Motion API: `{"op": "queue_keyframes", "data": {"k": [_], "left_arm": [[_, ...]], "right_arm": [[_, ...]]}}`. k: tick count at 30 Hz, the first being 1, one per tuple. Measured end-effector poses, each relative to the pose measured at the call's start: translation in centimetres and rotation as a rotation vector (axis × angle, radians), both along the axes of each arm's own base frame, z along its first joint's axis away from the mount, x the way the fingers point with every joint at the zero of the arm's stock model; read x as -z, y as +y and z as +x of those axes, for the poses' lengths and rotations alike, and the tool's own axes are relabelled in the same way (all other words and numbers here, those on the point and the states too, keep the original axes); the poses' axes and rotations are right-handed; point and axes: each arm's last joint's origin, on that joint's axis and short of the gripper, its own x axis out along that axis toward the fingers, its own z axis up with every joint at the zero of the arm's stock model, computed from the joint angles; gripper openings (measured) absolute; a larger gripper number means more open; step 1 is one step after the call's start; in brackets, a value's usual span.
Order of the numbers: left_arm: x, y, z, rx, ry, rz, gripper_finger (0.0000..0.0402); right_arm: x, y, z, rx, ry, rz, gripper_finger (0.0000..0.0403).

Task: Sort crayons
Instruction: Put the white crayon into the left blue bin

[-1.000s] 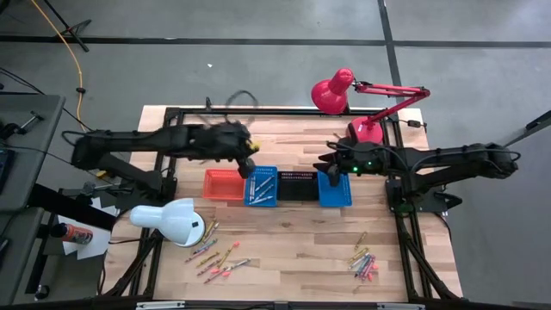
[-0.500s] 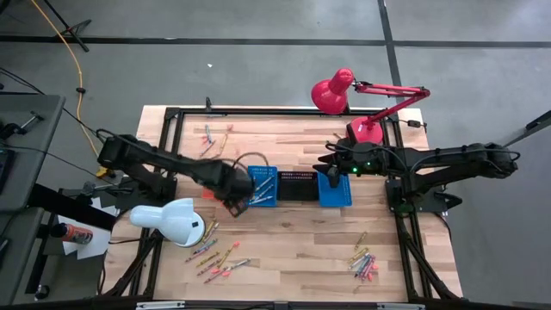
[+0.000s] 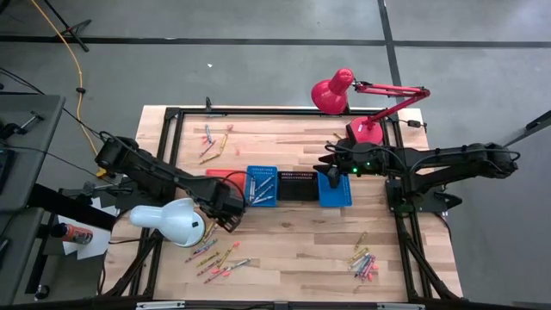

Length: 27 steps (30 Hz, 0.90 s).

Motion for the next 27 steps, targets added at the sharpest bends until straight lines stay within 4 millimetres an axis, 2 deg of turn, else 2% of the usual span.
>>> {"op": "queue_keyframes", "data": {"k": [7,15,21,27], "left_arm": [[0.3,-0.6,0.3,-0.019,-0.033,-0.019,0.0184],[2.5,-2.1,0.4,0.019,0.060,-0.026,0.0184],[3.9,-2.2,0.5,0.026,0.112,-0.005,0.0184],[4.5,-2.3,0.8,0.026,0.127,-0.009,0.0177]], "right_arm": [[0.0,0.0,0.0,0.000,0.000,0.000,0.0204],[0.0,-0.1,0.0,0.003,0.007,-0.006,0.0204],[0.1,-0.1,0.0,0.003,0.009,-0.006,0.0204],[0.1,-0.1,0.0,0.003,0.009,-0.006,0.0204]]}}
